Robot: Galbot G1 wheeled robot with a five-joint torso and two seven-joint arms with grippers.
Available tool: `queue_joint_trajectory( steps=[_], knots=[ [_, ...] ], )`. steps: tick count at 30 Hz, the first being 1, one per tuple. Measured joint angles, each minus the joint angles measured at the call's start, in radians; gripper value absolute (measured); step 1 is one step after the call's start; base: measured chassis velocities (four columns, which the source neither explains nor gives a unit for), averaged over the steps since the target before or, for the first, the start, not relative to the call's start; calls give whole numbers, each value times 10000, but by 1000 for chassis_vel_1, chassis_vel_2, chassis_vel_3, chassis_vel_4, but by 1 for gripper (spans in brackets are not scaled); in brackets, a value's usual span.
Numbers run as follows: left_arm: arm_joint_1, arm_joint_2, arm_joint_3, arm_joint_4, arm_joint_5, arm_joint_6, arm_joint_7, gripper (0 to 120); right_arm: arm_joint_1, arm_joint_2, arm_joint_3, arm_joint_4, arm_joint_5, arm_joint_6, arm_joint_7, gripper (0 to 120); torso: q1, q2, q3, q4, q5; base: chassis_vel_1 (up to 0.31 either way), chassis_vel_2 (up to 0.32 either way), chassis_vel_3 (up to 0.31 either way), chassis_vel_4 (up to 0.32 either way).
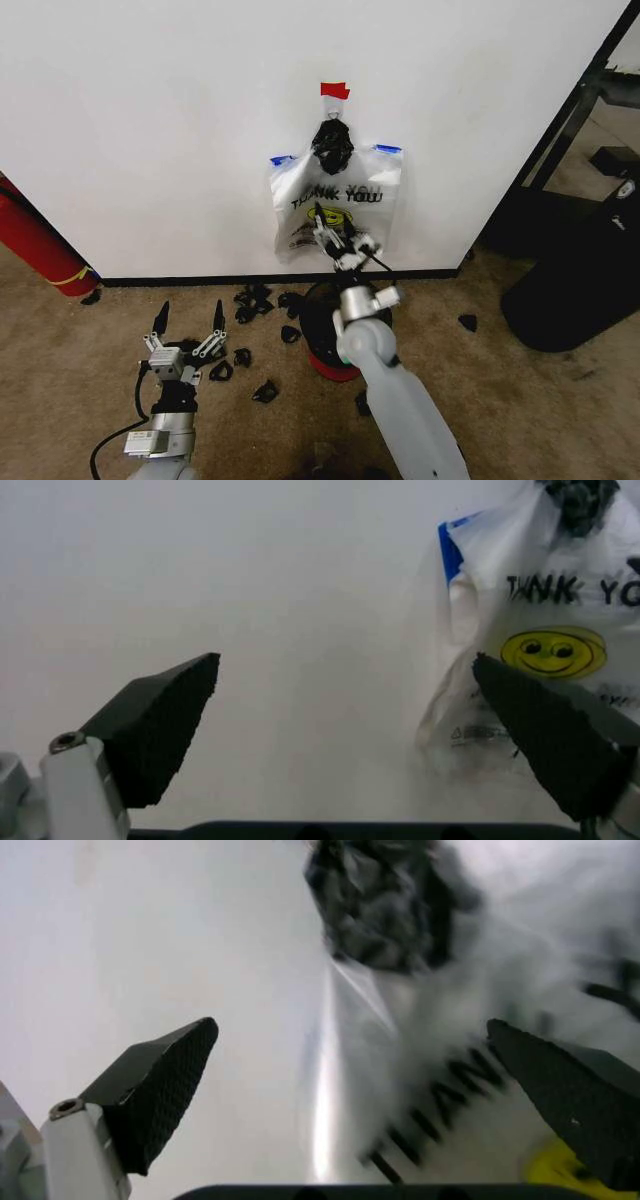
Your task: Pick up the garbage bag from the wall and place it over the trash bin.
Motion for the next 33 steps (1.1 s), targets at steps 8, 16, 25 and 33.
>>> queue_joint_trajectory(
  steps=[8,16,25,33],
  knots=[
    [84,-24,-102,-6,58,-25,-93,100,1063,61,240,-831,490,23,-194,100,0,0,0,-1,0,0,0,0,0],
    [99,-32,-91,-41,121,-29,-142,100,1509,66,371,-1490,712,-9,-496,100,0,0,-1,0,0,0,0,0,0],
    [80,0,-101,-3,117,-29,-180,100,1771,84,410,-1876,625,4,-737,81,0,0,-1,0,0,0,0,0,0],
    [37,-6,-65,92,138,-30,-184,100,1912,79,416,-1964,568,6,-850,53,-1,0,-1,0,0,0,0,0,0]
  ],
)
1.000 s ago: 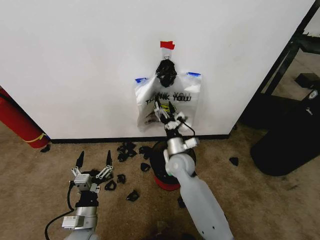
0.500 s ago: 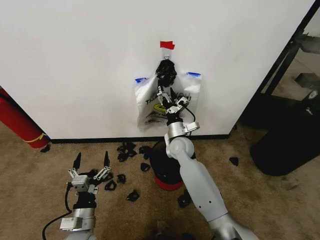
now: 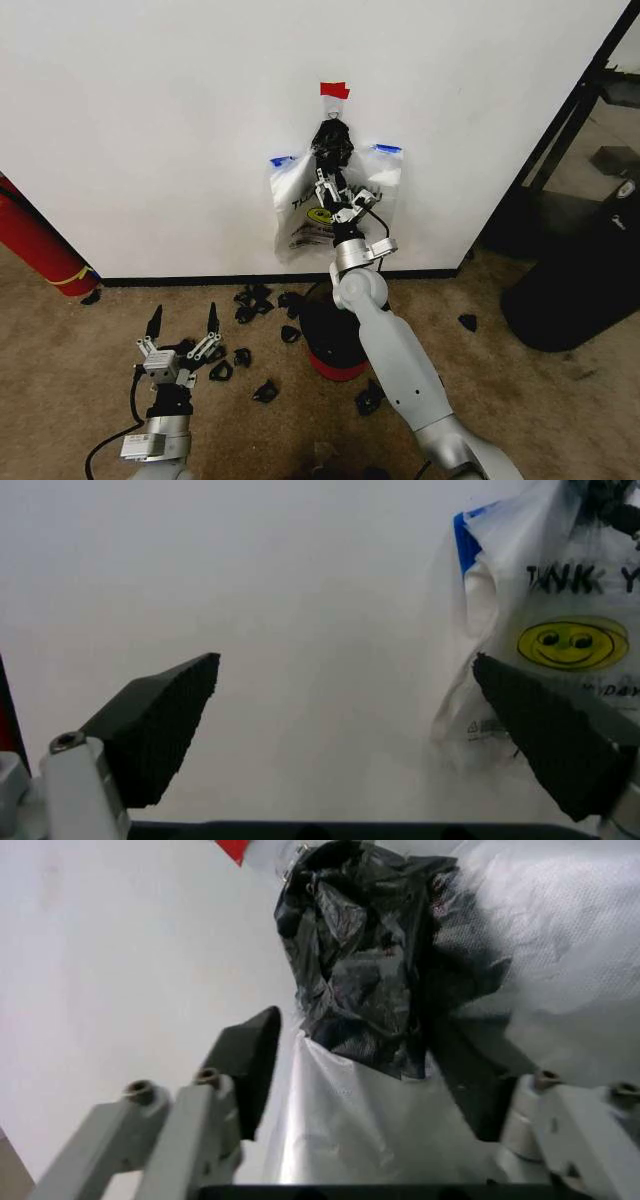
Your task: Pick up the garbage bag from the wall and place it over the trash bin.
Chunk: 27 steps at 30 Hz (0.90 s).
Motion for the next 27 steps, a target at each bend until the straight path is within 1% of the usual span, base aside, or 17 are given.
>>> queue_joint_trajectory(
  steps=[2,3,4,5,7,11,12,14,15,18,19,27],
  knots=[
    [-1,0,2,21,2,0,-1,100,-3,-1,0,0,-56,0,-17,46,0,0,0,0,0,0,0,0,0],
    [-3,1,3,34,5,-4,-4,100,-31,-2,0,11,-103,0,-29,39,0,0,0,0,0,0,0,0,0],
    [-3,2,4,38,6,-7,-5,100,-40,-2,0,15,-118,0,-34,39,0,0,0,0,0,0,0,0,0],
    [-3,2,7,47,8,-13,-6,100,-68,-3,0,32,-160,0,-48,32,0,0,0,0,0,0,0,0,0],
    [-4,5,14,68,11,-26,-9,100,-121,-5,0,85,-239,0,-59,28,0,0,0,0,0,0,0,0,0],
    [-8,27,21,104,19,-40,-32,100,-188,-6,24,163,-331,-2,-61,26,0,0,0,0,0,0,0,0,0],
    [-16,43,22,123,21,-43,-44,100,-208,-7,40,185,-357,-6,-61,19,0,0,0,0,0,0,0,0,0],
    [-27,73,23,158,26,-49,-52,100,-212,-8,77,192,-374,-11,-59,14,0,0,0,1,0,0,0,0,0],
    [-27,73,23,158,26,-49,-52,100,-212,-8,77,192,-374,-11,-59,14,0,0,0,1,0,0,0,0,0],
    [-38,105,36,181,30,-52,-54,100,-173,-10,150,187,-375,-12,-56,1,0,0,0,0,0,0,0,0,0],
    [-41,115,41,184,32,-52,-54,100,-151,-11,170,180,-375,-12,-55,0,0,0,0,0,0,0,0,0,0],
    [-82,198,75,210,41,-27,-54,100,-100,-11,229,161,-377,-13,-58,0,0,0,0,0,0,0,0,0,0]
  ],
)
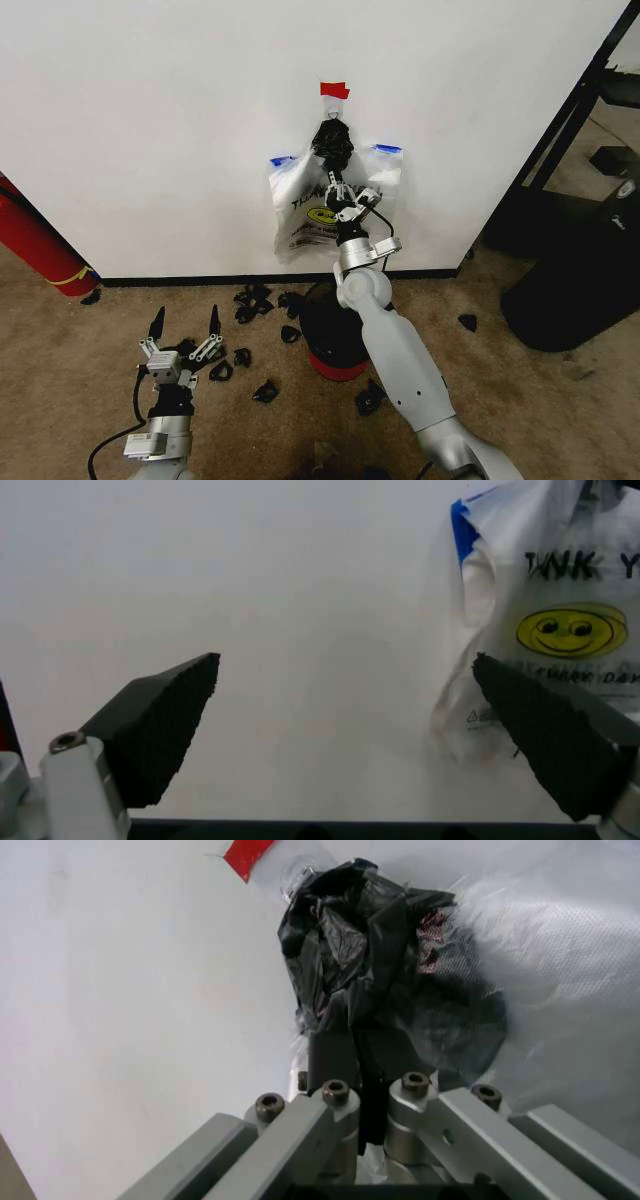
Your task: Pick up the garbage bag from the wall and place it over the trash bin.
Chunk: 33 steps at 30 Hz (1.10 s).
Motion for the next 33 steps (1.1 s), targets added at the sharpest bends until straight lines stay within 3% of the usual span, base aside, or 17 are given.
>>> queue_joint_trajectory(
  steps=[4,9,11,16,26,28,33],
  knots=[
    [-2,11,21,12,11,8,0,100,-28,0,-6,0,-5,3,0,0,0,0,0,0,0,0,0,0,0],
    [0,14,53,19,38,10,0,100,-64,0,-6,0,0,9,-5,23,0,0,0,0,0,0,0,0,0],
    [2,14,53,18,39,10,0,100,-66,0,-5,0,4,8,-8,25,0,0,0,0,0,0,0,0,0],
    [10,11,55,35,47,6,1,100,-48,-1,34,-1,44,10,-68,48,0,0,0,0,0,0,0,0,0],
    [-8,-10,65,140,71,-29,-4,100,-5,0,93,-38,88,21,-241,79,0,0,0,0,0,0,0,0,0],
    [-12,-26,78,172,95,-48,-8,100,14,0,111,-67,91,22,-286,79,0,0,0,0,0,0,0,0,0],
    [-22,-42,93,221,127,-77,-11,100,50,-1,125,-72,92,23,-355,63,0,0,0,0,0,0,0,0,0]
  ],
)
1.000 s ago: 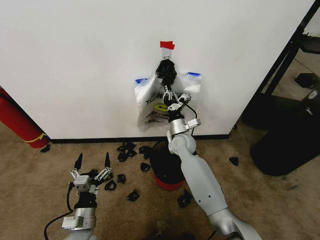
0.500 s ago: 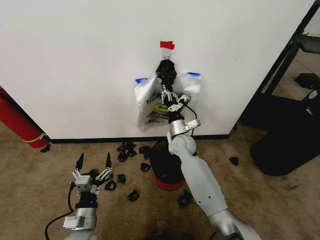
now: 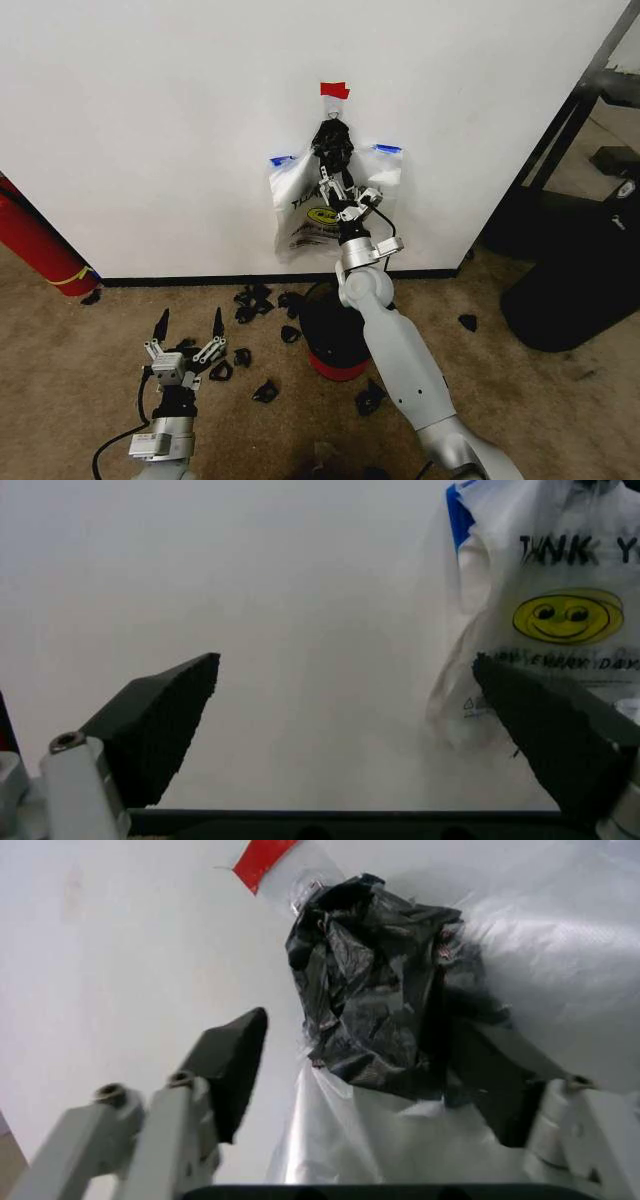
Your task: Pick up the garbage bag from the wall and place it over the trash bin.
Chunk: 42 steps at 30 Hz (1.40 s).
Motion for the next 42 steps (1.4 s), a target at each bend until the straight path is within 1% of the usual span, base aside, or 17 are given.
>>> queue_joint_trajectory(
  steps=[4,5,6,8,9,12,13,15,16,17,23,25,29,31,35,36,42],
  knots=[
    [5,-31,9,32,46,-34,-4,100,29,0,34,1,-9,4,-83,46,0,0,0,0,0,0,0,0,0],
    [10,-40,10,35,58,-42,-7,100,24,0,35,13,-13,5,-96,40,0,0,0,0,0,0,0,0,0],
    [11,-46,10,38,62,-44,-9,100,16,0,35,26,-17,5,-103,39,0,0,0,0,0,0,0,0,0],
    [19,-64,15,46,83,-57,-15,100,-19,0,35,52,-37,6,-116,30,0,0,0,0,0,0,0,0,0],
    [19,-64,15,46,83,-57,-15,100,-19,0,35,52,-37,6,-116,30,0,0,0,0,0,0,0,0,0],
    [36,-98,29,48,119,-88,-18,100,-47,0,54,69,-68,6,-117,19,0,0,0,0,0,0,0,0,0],
    [53,-113,35,48,137,-99,-19,100,-54,0,79,81,-93,6,-117,12,0,0,0,0,0,0,0,0,0],
    [69,-123,36,48,151,-118,-20,100,-69,0,96,112,-132,1,-110,4,0,0,0,0,0,0,0,0,0],
    [69,-123,36,48,151,-118,-20,100,-69,0,96,112,-132,1,-110,4,0,0,0,0,0,0,0,0,0],
    [76,-132,36,48,160,-126,-22,100,-82,0,109,145,-170,-15,-107,0,0,0,0,0,0,0,0,0,0],
    [112,-152,41,15,178,-164,-39,100,-655,0,100,588,-403,-97,-111,0,0,0,0,0,0,0,0,0,0],
    [113,-148,36,-1,163,-176,-52,100,-1105,-41,75,835,-450,-103,-127,0,0,1,0,3,1,0,0,0,0],
    [118,-146,31,-8,130,-231,-68,100,-2096,-269,132,1322,-530,-94,-232,0,0,2,0,-1,1,0,0,0,0],
    [118,-150,35,-8,128,-240,-69,100,-2291,-308,160,1412,-554,-86,-246,0,0,2,0,-1,1,0,0,0,0],
    [126,-168,88,-64,114,-266,-73,100,-3296,-473,309,2052,-706,-44,-294,0,0,2,-1,0,1,0,0,0,0],
    [126,-168,88,-64,114,-266,-73,100,-3296,-473,309,2052,-706,-44,-294,0,0,2,-1,0,1,0,0,0,0],
    [135,-179,168,-82,101,-316,-77,100,-4439,-787,512,2938,-1201,34,-513,0,0,2,-1,0,1,0,0,0,0]
  ],
)
